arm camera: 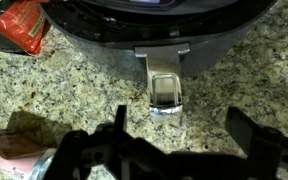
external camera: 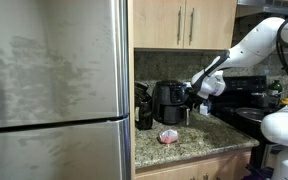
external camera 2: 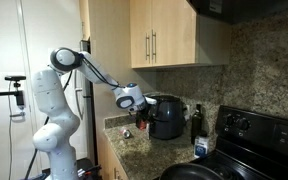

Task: Put the can on the countertop, close the drawers and close the air fryer

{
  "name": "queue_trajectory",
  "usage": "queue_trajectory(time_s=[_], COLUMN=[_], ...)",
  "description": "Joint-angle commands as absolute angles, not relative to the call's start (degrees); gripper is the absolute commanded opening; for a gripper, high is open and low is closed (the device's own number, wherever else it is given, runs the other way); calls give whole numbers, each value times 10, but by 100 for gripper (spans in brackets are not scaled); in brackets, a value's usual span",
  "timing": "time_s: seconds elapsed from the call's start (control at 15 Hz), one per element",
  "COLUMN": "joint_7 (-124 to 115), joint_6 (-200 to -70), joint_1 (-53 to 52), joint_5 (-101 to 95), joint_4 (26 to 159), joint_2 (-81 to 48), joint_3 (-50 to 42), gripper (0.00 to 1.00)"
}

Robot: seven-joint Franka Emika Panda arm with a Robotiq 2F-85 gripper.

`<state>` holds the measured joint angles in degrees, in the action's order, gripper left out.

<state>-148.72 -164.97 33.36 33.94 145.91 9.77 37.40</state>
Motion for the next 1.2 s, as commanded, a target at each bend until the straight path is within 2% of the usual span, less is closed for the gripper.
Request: queue_trajectory(time_s=[0.0, 0.07, 0.6, 1.0, 1.07, 1.13], joint_7=[-1452, -1392, -1187, -1080, -1109, -1153], joint_6=[-1658, -1646, -1703, -1653, -1645, -1638], joint_1=[182, 228, 196, 194, 112, 186], joint_5=[317, 377, 536, 636, 610, 582], joint_4=[1422, 1408, 1387, 1376, 1387, 1399], joint_2=[26, 22, 7, 20, 22, 27], joint_3=[225, 278, 270, 267, 180, 249], gripper=[100, 100, 100, 100, 100, 100])
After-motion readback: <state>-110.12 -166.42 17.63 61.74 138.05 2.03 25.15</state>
